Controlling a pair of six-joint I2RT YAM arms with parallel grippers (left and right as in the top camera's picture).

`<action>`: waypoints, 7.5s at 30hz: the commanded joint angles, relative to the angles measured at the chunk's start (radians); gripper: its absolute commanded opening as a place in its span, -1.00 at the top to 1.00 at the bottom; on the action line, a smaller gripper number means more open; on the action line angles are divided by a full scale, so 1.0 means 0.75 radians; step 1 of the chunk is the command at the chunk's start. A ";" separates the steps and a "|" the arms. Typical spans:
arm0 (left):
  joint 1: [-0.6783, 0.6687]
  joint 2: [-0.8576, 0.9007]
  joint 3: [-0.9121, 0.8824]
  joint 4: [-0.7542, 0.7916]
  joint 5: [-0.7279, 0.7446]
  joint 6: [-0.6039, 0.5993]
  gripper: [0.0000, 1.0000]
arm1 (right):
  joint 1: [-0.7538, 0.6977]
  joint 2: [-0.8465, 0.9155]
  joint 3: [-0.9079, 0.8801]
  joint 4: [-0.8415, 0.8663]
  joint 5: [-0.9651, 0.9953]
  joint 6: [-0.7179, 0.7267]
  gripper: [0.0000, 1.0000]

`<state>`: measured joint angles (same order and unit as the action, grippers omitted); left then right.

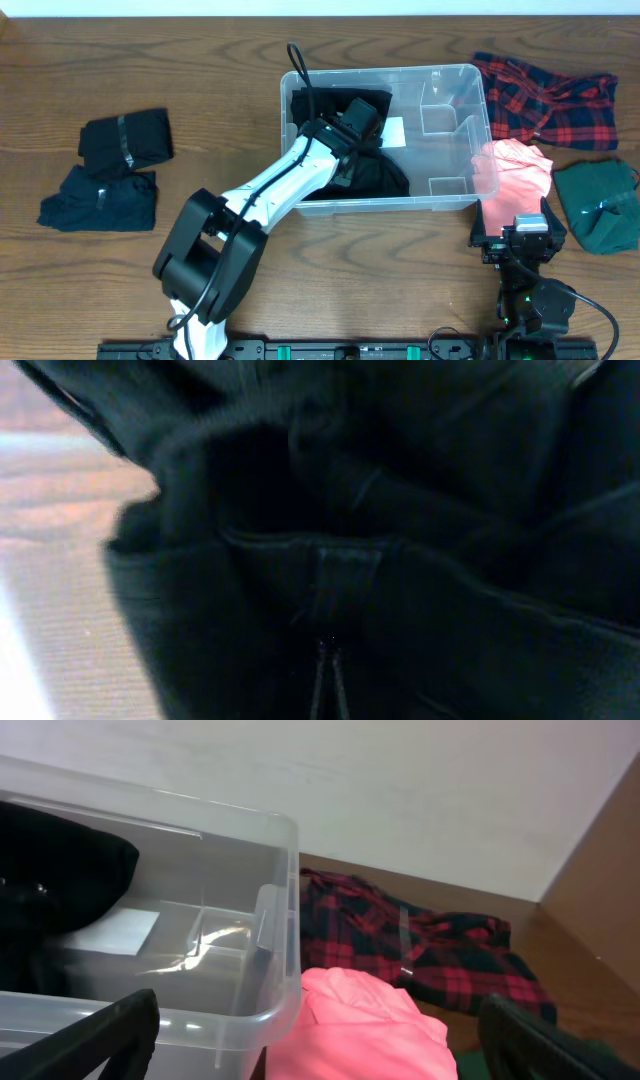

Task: Pack container
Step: 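Lower the black garment into the container and open the left gripper, then withdraw the left gripper back to the remaining black clothes, then grasp the folded black garment with silver stripe using the left gripper, then lift the striped black garment and move it into the container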

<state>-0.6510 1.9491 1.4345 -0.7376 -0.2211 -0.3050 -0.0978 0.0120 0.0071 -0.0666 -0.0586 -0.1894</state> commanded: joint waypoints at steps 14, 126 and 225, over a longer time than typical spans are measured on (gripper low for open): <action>0.341 -0.521 0.178 -0.080 -0.204 0.032 0.70 | 0.016 -0.007 -0.001 -0.006 0.003 -0.013 -0.98; 1.088 0.314 0.137 0.196 -0.138 0.523 -0.68 | 0.016 -0.007 -0.001 -0.006 0.003 -0.013 -0.99; 0.042 -0.231 0.136 0.339 0.144 0.525 0.88 | 0.016 -0.007 -0.001 -0.006 0.003 -0.013 -0.99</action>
<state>-0.6228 1.7554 1.5227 -0.5064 -0.1104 0.1047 -0.0978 0.0120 0.0071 -0.0666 -0.0586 -0.1898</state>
